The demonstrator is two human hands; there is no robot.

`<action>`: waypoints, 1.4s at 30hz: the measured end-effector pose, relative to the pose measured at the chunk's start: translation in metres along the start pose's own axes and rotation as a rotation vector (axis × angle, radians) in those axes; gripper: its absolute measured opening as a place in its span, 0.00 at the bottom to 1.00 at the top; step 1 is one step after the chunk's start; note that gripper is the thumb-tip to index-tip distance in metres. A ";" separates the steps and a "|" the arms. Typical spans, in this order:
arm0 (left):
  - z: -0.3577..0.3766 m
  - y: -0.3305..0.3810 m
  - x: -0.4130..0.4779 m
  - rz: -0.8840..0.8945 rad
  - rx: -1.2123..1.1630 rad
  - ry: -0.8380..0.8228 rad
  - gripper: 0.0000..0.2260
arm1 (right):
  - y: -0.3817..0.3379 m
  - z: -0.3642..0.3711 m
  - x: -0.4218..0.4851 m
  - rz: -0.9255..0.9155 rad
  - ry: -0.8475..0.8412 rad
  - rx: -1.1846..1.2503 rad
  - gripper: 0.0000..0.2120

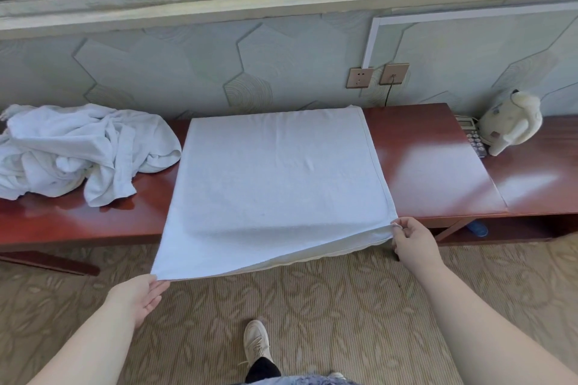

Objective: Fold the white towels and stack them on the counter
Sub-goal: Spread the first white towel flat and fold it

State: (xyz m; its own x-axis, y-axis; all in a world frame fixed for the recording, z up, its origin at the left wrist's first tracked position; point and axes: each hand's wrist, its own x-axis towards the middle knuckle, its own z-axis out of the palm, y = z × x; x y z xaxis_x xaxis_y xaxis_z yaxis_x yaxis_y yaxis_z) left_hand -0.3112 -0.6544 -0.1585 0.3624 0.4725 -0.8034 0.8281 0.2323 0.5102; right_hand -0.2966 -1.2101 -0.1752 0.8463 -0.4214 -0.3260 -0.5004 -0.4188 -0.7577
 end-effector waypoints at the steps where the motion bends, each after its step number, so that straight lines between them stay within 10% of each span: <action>1: 0.005 0.000 -0.004 0.030 0.097 0.038 0.12 | -0.004 0.002 0.000 -0.009 -0.006 0.006 0.04; 5: 0.058 0.012 -0.037 0.389 0.571 0.128 0.05 | -0.022 0.010 -0.004 -0.048 -0.027 0.019 0.04; 15: 0.296 -0.002 -0.170 1.035 0.956 -0.627 0.18 | -0.042 0.016 -0.026 -0.116 -0.084 0.040 0.05; 23: 0.349 -0.018 -0.181 1.052 0.966 -0.659 0.05 | -0.032 0.000 -0.036 -0.085 -0.113 0.172 0.08; 29: 0.351 -0.019 -0.187 1.025 0.671 -0.353 0.11 | -0.026 -0.011 -0.045 -0.135 -0.146 0.134 0.13; 42: 0.346 -0.049 -0.189 1.144 0.827 -0.698 0.10 | -0.031 -0.017 -0.042 -0.069 -0.231 0.283 0.15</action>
State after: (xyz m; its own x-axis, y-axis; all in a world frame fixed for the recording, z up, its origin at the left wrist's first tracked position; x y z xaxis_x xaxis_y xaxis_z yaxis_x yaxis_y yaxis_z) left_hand -0.2724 -1.0489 -0.1383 0.8604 -0.4588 -0.2218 -0.1011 -0.5803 0.8081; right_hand -0.3196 -1.1930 -0.1288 0.9114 -0.1935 -0.3631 -0.3977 -0.1877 -0.8981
